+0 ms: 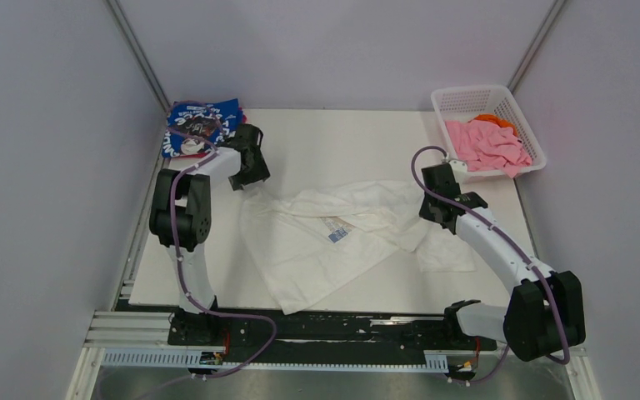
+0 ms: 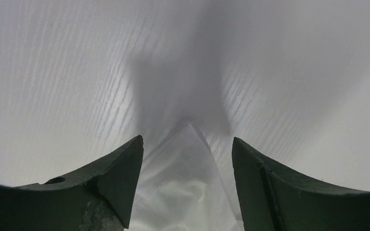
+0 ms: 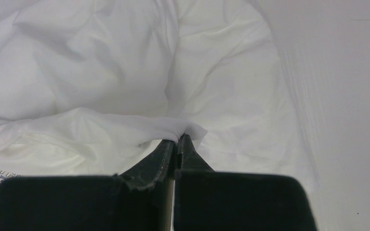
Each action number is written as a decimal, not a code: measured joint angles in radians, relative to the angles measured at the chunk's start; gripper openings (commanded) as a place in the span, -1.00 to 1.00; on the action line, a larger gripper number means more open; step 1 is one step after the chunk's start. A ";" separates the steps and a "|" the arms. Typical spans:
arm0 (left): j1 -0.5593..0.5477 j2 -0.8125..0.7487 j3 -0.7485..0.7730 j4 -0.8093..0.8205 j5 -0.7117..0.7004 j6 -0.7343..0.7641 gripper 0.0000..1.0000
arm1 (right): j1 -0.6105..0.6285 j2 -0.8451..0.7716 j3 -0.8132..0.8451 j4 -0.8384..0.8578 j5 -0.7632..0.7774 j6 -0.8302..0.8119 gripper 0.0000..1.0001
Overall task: Fold and stack the t-shirts
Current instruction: Flatten out the tshirt
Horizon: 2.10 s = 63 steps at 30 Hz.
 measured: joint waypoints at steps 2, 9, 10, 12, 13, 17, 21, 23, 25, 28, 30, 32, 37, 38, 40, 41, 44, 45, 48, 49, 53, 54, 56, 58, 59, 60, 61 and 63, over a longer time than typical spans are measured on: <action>-0.027 0.015 0.021 -0.043 -0.038 0.005 0.44 | 0.000 0.000 0.000 0.003 0.000 -0.002 -1.00; -0.069 0.032 0.046 -0.166 -0.125 0.001 0.16 | 0.000 0.000 0.000 0.007 0.000 -0.007 -1.00; -0.069 0.032 0.047 -0.176 -0.130 0.000 0.00 | 0.000 0.000 0.000 0.008 0.000 -0.007 -1.00; -0.072 0.032 0.047 -0.190 -0.140 -0.001 -0.34 | 0.000 0.000 0.000 0.009 -0.001 -0.007 -1.00; -0.074 0.032 0.047 -0.194 -0.143 -0.001 -0.48 | 0.000 0.000 0.000 0.009 -0.001 -0.007 -1.00; -0.077 0.032 0.047 -0.220 -0.147 0.001 -1.00 | 0.000 0.000 -0.001 0.009 -0.001 -0.008 -1.00; -0.078 0.031 0.047 -0.230 -0.157 0.005 -1.00 | 0.000 -0.008 -0.001 0.010 -0.001 -0.007 -1.00; -0.082 0.016 0.039 -0.230 -0.170 0.004 -1.00 | 0.000 -0.025 -0.001 0.012 0.002 -0.007 -1.00; -0.090 -0.029 0.022 -0.232 -0.193 0.005 -1.00 | 0.000 -0.050 0.006 0.012 0.008 -0.007 -1.00; -0.116 -0.158 0.005 -0.233 -0.242 0.016 -1.00 | 0.000 -0.103 0.054 0.013 0.017 -0.016 -1.00; -0.150 -0.269 0.005 -0.226 -0.282 0.033 -1.00 | 0.000 -0.143 0.101 0.018 0.019 -0.031 -1.00; -0.199 -0.385 0.013 -0.222 -0.330 0.051 -1.00 | 0.000 -0.189 0.158 0.025 0.021 -0.052 -1.00; -0.333 -0.610 0.105 -0.217 -0.442 0.104 -1.00 | 0.000 -0.325 0.303 0.062 0.028 -0.130 -1.00; -0.348 -0.647 0.122 -0.217 -0.458 0.112 -1.00 | 0.000 -0.349 0.327 0.069 0.029 -0.145 -1.00; -0.365 -0.713 0.154 -0.219 -0.484 0.129 -1.00 | 0.000 -0.397 0.383 0.081 0.024 -0.178 -1.00; -0.372 -0.741 0.171 -0.219 -0.496 0.137 -1.00 | 0.000 -0.417 0.420 0.084 0.012 -0.198 -1.00; -0.394 -0.809 0.222 -0.222 -0.515 0.164 -1.00 | 0.000 -0.445 0.524 0.092 -0.028 -0.254 -1.00; -0.403 -0.835 0.244 -0.223 -0.513 0.177 -1.00 | 0.000 -0.451 0.568 0.090 -0.047 -0.273 -1.00; -0.414 -0.900 0.305 -0.228 -0.481 0.214 -1.00 | 0.000 -0.452 0.710 0.083 -0.101 -0.316 -1.00; -0.417 -0.918 0.329 -0.229 -0.465 0.226 -1.00 | 0.000 -0.451 0.767 0.077 -0.127 -0.329 -1.00; -0.417 -0.994 0.425 -0.232 -0.389 0.268 -1.00 | 0.000 -0.447 0.947 0.048 -0.233 -0.360 -1.00; -0.417 -1.014 0.441 -0.230 -0.363 0.277 -1.00 | 0.000 -0.442 0.998 0.036 -0.266 -0.367 -1.00; -0.417 -1.056 0.465 -0.225 -0.306 0.291 -1.00 | 0.000 -0.431 1.093 0.019 -0.329 -0.377 -1.00; -0.417 -1.093 0.488 -0.219 -0.247 0.302 -1.00 | 0.000 -0.416 1.184 0.004 -0.389 -0.381 -1.00; -0.417 -1.107 0.502 -0.215 -0.219 0.306 -1.00 | 0.000 -0.408 1.224 -0.005 -0.414 -0.384 -1.00; -0.417 -1.115 0.513 -0.211 -0.196 0.309 -1.00 | 0.000 -0.402 1.258 -0.011 -0.434 -0.386 -1.00; -0.417 -1.120 0.524 -0.206 -0.177 0.312 -1.00 | 0.000 -0.399 1.276 -0.015 -0.446 -0.388 -1.00; -0.417 -1.121 0.539 -0.195 -0.149 0.319 -1.00 | 0.000 -0.389 1.310 -0.023 -0.460 -0.401 -1.00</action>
